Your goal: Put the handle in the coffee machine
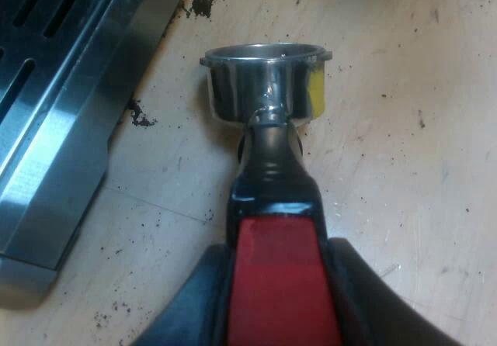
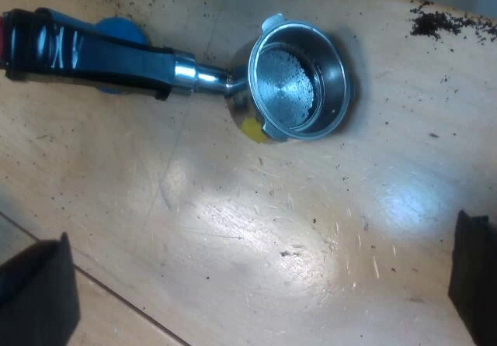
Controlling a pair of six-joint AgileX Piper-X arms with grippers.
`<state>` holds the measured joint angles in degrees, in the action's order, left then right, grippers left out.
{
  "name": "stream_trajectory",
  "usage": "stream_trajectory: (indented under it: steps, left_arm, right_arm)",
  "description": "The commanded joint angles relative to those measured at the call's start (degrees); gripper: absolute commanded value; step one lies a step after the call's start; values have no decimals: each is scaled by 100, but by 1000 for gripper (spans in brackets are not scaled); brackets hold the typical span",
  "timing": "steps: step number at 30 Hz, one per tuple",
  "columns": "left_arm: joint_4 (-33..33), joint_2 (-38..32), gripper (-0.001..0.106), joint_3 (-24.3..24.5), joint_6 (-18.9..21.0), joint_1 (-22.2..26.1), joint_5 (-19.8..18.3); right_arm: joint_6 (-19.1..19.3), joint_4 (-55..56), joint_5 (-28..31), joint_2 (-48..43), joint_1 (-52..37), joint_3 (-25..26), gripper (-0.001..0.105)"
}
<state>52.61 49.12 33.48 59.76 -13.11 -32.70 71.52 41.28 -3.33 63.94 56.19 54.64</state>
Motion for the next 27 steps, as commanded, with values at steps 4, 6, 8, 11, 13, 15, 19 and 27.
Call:
stream_trajectory:
  steps: [4, 6, 8, 11, 13, 15, 19, 27]
  left_arm:
    - [29, -42, 0, 44, 34, -1, 93]
    - [29, -42, 0, 44, 34, -1, 93]
    - [29, -42, 0, 44, 34, -1, 93]
    - [-22, -42, 0, 44, 34, -1, 93]
    - [-37, -42, 0, 44, 34, -1, 93]
    - [-23, -42, 0, 44, 34, -1, 93]
    - [200, -42, 0, 44, -362, -1, 117]
    - [936, -42, 0, 44, -1136, -1, 116]
  right_arm:
    - [21, -114, 8, -40, 18, 51, 105]
    - [21, -168, 8, -40, 18, 51, 105]
    - [21, -256, 8, -40, 18, 51, 105]
    - [21, -347, 8, -40, 18, 51, 105]
    - [21, -380, 8, -40, 18, 51, 105]
    - [21, -380, 8, -40, 18, 51, 105]
    - [11, -380, 8, -40, 18, 51, 105]
    - [-100, -321, 8, -40, 18, 51, 105]
